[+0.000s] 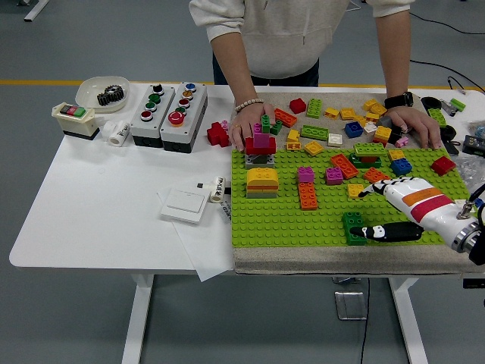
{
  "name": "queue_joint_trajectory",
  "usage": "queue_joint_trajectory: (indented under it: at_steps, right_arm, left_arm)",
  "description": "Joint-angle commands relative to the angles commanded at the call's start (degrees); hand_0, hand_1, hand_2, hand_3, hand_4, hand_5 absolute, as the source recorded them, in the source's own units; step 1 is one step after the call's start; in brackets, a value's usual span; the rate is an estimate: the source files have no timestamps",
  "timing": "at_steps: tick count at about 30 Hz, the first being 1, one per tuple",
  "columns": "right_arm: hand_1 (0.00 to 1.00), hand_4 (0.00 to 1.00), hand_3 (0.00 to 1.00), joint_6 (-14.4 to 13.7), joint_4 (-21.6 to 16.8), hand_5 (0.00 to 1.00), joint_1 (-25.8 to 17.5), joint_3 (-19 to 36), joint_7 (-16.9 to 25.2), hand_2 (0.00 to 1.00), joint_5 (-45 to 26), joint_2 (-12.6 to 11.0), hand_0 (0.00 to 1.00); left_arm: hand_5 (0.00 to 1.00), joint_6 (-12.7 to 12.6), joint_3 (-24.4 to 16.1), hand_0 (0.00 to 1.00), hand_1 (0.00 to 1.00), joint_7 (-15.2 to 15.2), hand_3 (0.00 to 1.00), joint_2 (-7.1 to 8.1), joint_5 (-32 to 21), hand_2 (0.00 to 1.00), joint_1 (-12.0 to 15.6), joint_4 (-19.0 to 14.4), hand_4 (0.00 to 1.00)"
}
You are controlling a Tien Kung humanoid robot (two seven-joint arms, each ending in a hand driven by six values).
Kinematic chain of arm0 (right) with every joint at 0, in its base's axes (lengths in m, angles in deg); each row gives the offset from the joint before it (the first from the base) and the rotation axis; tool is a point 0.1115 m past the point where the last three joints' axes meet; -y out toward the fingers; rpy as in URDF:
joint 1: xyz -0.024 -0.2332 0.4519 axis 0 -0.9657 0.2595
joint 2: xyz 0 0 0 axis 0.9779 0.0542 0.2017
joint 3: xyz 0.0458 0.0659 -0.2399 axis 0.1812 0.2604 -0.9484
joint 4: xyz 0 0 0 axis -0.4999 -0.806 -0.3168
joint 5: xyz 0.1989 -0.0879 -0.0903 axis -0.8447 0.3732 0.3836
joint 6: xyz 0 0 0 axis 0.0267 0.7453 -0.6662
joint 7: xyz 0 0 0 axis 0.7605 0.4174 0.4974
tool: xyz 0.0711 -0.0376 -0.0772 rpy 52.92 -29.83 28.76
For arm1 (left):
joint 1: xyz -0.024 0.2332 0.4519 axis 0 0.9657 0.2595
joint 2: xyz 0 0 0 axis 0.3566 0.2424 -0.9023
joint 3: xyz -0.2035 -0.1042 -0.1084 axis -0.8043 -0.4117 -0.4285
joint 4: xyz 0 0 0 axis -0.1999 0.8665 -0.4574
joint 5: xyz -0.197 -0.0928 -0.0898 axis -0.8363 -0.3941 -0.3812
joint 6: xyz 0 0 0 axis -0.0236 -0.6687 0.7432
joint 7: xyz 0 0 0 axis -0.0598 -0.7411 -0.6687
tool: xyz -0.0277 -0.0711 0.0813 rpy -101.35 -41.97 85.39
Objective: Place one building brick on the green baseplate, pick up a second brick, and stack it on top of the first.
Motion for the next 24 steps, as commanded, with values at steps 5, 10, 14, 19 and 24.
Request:
queue_joint_trajectory:
  at_steps: [5,10,14,19,24]
  right_arm:
    - [0.693,0.998,0.819,-3.9,4.3,0.841,1.8,1.7,-1.2,0.756,-1.2,0.3,0.691]
    - [0.68,0.998,0.801,-5.2,10.5,0.689,4.1,2.3,-0.7,0.751,0.8,0.5,0.665]
    - [0.635,0.998,0.74,-6.0,15.4,0.553,5.7,1.5,-0.2,0.707,2.6,0.8,0.609]
    - [0.578,0.998,0.746,-7.8,20.4,0.496,7.9,-1.1,-0.4,0.669,4.6,0.8,0.493]
    - [0.557,0.998,0.719,-7.6,24.2,0.527,9.8,-2.7,-0.3,0.644,4.4,1.2,0.448]
  left_arm:
    - [0.677,0.0,0.1,0.822,0.785,0.1,0.601,-0.06,-0.3,0.775,0.0,0.0,0.675]
    - [0.678,0.0,0.2,0.822,0.785,0.1,0.6,-0.1,-0.6,0.775,0.0,0.0,0.674]
    - [0.678,0.0,0.2,0.822,0.785,0.0,0.6,-0.13,-0.6,0.775,-0.1,0.0,0.674]
    - [0.678,0.0,0.2,0.823,0.785,0.0,0.6,-0.14,-0.6,0.775,-0.2,0.0,0.674]
    - [0.678,0.0,0.0,0.823,0.787,-0.1,0.599,-0.2,-0.3,0.775,-0.2,0.1,0.673]
